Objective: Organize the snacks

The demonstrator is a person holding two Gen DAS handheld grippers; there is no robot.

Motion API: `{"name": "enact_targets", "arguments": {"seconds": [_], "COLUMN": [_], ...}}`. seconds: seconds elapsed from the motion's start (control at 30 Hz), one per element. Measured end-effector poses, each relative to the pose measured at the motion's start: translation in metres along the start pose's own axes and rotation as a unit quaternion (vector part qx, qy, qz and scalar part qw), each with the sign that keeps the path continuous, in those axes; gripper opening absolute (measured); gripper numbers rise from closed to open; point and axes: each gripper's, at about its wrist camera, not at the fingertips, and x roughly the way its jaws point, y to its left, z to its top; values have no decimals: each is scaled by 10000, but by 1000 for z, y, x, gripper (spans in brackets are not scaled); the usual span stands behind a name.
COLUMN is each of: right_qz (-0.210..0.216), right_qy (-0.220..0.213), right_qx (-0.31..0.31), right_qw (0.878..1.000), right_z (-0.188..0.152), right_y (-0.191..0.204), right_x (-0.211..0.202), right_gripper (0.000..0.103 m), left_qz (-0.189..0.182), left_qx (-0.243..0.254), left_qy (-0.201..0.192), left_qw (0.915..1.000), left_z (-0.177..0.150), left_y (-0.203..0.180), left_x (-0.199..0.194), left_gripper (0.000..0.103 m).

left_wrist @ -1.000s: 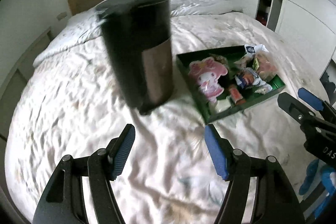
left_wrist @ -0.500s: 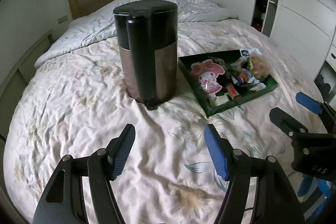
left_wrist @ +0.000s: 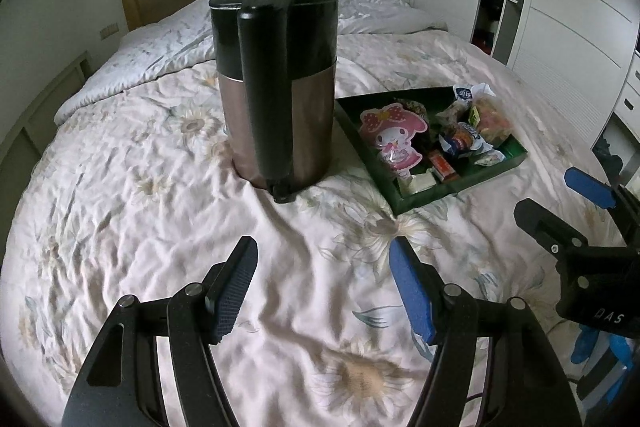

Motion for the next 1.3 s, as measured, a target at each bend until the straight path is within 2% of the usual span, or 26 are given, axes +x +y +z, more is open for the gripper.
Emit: {"name": "enact_targets", "arguments": {"seconds": [1.3], "right_qz": [36], "right_qy": [178], "right_qx": [4], "right_qw": [9998], "right_z": [-9], "right_y": [-8], "right_x": [12], "right_gripper": [103], "left_qz": [-88], "left_qx": [65], "left_qy": [283], "left_qw": [9995], "left_z": [-8], "left_y": [7], "left_x": [13], "left_gripper": [63]}}
